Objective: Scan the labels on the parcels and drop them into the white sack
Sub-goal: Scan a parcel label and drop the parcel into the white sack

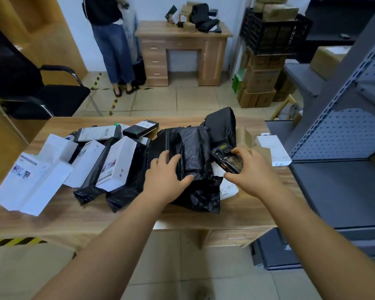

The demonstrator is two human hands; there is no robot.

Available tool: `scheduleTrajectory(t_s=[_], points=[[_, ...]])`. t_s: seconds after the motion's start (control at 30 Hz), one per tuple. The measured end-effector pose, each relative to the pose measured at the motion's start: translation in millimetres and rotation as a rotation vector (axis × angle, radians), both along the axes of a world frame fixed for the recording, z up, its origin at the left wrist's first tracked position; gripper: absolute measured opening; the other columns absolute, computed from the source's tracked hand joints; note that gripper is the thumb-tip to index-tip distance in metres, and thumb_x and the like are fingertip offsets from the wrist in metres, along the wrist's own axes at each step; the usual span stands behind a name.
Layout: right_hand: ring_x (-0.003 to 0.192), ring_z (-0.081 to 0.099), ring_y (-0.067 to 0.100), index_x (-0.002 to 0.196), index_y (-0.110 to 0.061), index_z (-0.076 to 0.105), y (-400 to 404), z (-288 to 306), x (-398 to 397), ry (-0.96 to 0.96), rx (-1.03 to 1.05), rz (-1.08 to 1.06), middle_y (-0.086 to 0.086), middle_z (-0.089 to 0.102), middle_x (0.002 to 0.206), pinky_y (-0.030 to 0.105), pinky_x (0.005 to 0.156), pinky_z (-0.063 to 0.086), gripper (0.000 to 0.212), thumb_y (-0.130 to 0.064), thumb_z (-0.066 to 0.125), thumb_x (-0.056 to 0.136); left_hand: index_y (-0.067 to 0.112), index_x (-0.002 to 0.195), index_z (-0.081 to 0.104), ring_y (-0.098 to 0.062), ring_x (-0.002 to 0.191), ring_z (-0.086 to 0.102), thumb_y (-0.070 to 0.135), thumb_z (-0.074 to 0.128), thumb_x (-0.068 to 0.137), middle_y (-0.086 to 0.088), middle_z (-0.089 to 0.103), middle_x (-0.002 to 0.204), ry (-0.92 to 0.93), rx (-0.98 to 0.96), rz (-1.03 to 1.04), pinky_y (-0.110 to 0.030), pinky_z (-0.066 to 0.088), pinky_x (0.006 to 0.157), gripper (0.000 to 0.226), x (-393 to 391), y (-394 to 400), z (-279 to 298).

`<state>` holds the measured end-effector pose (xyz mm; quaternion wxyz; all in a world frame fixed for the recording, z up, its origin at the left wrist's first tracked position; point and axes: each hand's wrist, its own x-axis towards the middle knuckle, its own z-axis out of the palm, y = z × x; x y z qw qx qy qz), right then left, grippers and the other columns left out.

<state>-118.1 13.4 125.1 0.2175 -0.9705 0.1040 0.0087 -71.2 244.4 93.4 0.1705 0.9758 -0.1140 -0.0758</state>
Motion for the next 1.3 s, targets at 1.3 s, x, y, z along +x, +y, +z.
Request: scheduleTrajectory(t_s=[1.3], points=[[0.113, 0.052, 0.021, 0.14, -0.033, 0.045, 22, -13, 52, 0.026, 0.135, 0.16, -0.001, 0.05, 0.122, 0.036, 0.087, 0.05, 0.073, -0.047, 0.076, 0.075, 0.006, 0.149, 0.024, -0.036, 0.12, 0.053, 0.035, 0.076, 0.084, -0.018, 0.049, 0.14, 0.254, -0.341, 0.585, -0.039, 0.046, 0.083, 0.087, 78, 56, -24]])
